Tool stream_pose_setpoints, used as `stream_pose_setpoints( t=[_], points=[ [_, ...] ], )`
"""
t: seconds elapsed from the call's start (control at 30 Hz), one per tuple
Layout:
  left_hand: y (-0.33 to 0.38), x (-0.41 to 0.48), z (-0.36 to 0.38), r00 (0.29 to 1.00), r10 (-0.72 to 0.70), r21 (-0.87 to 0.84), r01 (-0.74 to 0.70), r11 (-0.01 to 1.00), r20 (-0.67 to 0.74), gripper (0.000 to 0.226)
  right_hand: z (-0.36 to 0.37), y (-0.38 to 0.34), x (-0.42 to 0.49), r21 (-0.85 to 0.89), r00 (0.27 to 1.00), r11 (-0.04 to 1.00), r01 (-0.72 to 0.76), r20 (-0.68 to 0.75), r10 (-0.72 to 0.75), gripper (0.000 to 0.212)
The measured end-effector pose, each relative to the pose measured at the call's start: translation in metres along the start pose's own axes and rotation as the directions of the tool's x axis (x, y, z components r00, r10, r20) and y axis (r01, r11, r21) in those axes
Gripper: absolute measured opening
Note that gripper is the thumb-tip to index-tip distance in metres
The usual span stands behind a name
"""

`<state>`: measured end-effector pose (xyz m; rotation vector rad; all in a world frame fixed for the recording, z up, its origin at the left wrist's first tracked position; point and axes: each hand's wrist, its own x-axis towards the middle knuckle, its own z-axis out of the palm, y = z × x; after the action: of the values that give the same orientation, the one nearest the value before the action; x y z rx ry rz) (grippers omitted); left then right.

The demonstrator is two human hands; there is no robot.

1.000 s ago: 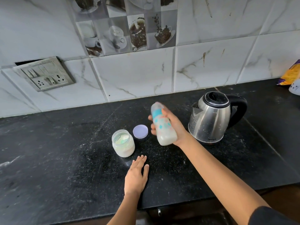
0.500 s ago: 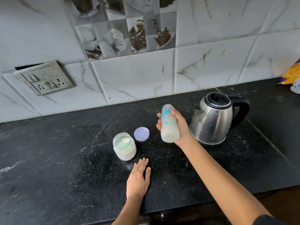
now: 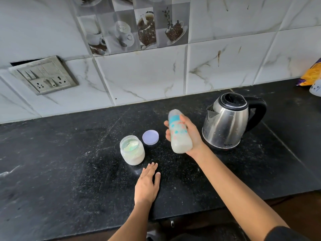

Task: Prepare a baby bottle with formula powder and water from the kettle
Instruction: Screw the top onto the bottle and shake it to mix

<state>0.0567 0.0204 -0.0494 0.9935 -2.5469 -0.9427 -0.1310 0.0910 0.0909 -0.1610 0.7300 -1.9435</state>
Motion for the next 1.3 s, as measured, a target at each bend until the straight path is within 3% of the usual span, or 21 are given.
stream_pose_setpoints(
  t=[0.07, 0.1, 0.2, 0.27, 0.3, 0.37, 0.43, 0.47, 0.53, 0.6, 0.7, 0.77, 0.9, 0.97, 1.07, 1.1, 1.2, 1.23, 1.3],
  points=[
    [0.000, 0.000, 0.000, 1.000, -0.008, 0.006, 0.008, 1.000, 0.006, 0.042, 0.000, -0.003, -0.008, -0.173, 0.980, 0.984, 0.048, 0.198, -0.013, 0.047],
    [0.001, 0.000, 0.001, 1.000, -0.011, 0.010, 0.011, 1.000, 0.008, 0.042, 0.004, -0.006, -0.007, -0.139, 0.978, 0.988, 0.064, 0.204, -0.034, 0.048],
    [0.000, 0.001, 0.001, 1.000, -0.008, 0.018, 0.008, 1.000, 0.009, 0.042, 0.010, -0.009, 0.005, 0.295, 0.992, 0.947, 0.125, -0.046, -0.117, 0.036],
    [0.000, 0.001, 0.001, 1.000, -0.013, 0.018, 0.012, 1.000, 0.011, 0.042, 0.004, -0.006, 0.008, 0.412, 0.985, 0.898, 0.157, -0.130, -0.112, 0.034],
    [-0.001, 0.002, 0.001, 1.000, -0.014, 0.021, 0.014, 1.000, 0.012, 0.042, 0.000, -0.003, 0.006, 0.349, 0.992, 0.930, 0.113, -0.099, -0.083, 0.044],
    [-0.001, 0.002, 0.002, 1.000, -0.006, 0.035, 0.006, 0.999, 0.012, 0.044, -0.006, 0.003, -0.001, -0.024, 0.999, 0.999, 0.022, 0.039, -0.021, 0.059],
    [-0.001, 0.003, 0.003, 1.000, 0.009, 0.049, -0.009, 0.999, 0.003, 0.046, -0.009, 0.007, -0.004, -0.265, 0.988, 0.964, 0.034, 0.153, 0.007, 0.045],
    [-0.001, 0.003, 0.003, 1.000, 0.016, 0.054, -0.016, 0.998, -0.001, 0.047, -0.007, 0.007, -0.002, -0.236, 0.995, 0.971, 0.040, 0.098, -0.017, 0.039],
    [-0.002, 0.003, 0.004, 1.000, 0.029, 0.060, -0.029, 0.998, -0.005, 0.049, -0.006, 0.008, 0.007, -0.010, 0.988, 0.997, 0.081, -0.134, -0.082, 0.023],
    [-0.003, 0.004, 0.004, 0.999, 0.048, 0.064, -0.048, 0.997, -0.003, 0.050, -0.008, 0.008, 0.009, 0.114, 0.971, 0.985, 0.130, -0.213, -0.104, 0.014],
    [-0.004, 0.005, 0.005, 0.997, 0.072, 0.089, -0.072, 0.993, 0.010, 0.050, -0.009, 0.010, 0.000, -0.129, 0.999, 0.991, 0.035, -0.001, -0.035, 0.023],
    [-0.005, 0.006, 0.006, 0.996, 0.084, 0.111, -0.085, 0.990, 0.013, 0.049, -0.010, 0.008, -0.003, -0.236, 0.995, 0.970, 0.059, 0.095, -0.037, 0.037],
    [-0.005, 0.007, 0.006, 0.995, 0.100, 0.144, -0.100, 0.985, 0.007, 0.048, -0.004, 0.005, 0.013, 0.140, 0.978, 0.985, 0.096, -0.197, -0.067, 0.031],
    [-0.005, 0.007, 0.005, 0.995, 0.098, 0.147, -0.098, 0.984, 0.005, 0.048, -0.006, 0.008, 0.012, 0.075, 0.984, 0.994, 0.083, -0.165, -0.070, 0.033],
    [-0.004, 0.006, 0.005, 0.996, 0.091, 0.143, -0.089, 0.986, -0.004, 0.048, -0.007, 0.013, 0.001, -0.196, 0.995, 0.977, 0.083, 0.069, -0.070, 0.039],
    [-0.004, 0.006, 0.005, 0.996, 0.088, 0.142, -0.086, 0.986, -0.008, 0.048, -0.006, 0.012, 0.003, -0.188, 0.994, 0.978, 0.095, 0.071, -0.083, 0.038],
    [-0.004, 0.006, 0.005, 0.996, 0.084, 0.139, -0.081, 0.987, -0.013, 0.048, -0.003, 0.008, 0.017, 0.167, 0.980, 0.977, 0.135, -0.168, -0.107, 0.030],
    [-0.004, 0.006, 0.005, 0.996, 0.086, 0.141, -0.083, 0.986, -0.013, 0.048, -0.003, 0.007, 0.018, 0.215, 0.979, 0.968, 0.130, -0.185, -0.090, 0.029],
    [-0.004, 0.007, 0.005, 0.996, 0.093, 0.144, -0.090, 0.985, -0.013, 0.048, -0.004, 0.009, 0.013, 0.088, 0.996, 0.995, 0.053, -0.082, -0.045, 0.027]
  ],
)
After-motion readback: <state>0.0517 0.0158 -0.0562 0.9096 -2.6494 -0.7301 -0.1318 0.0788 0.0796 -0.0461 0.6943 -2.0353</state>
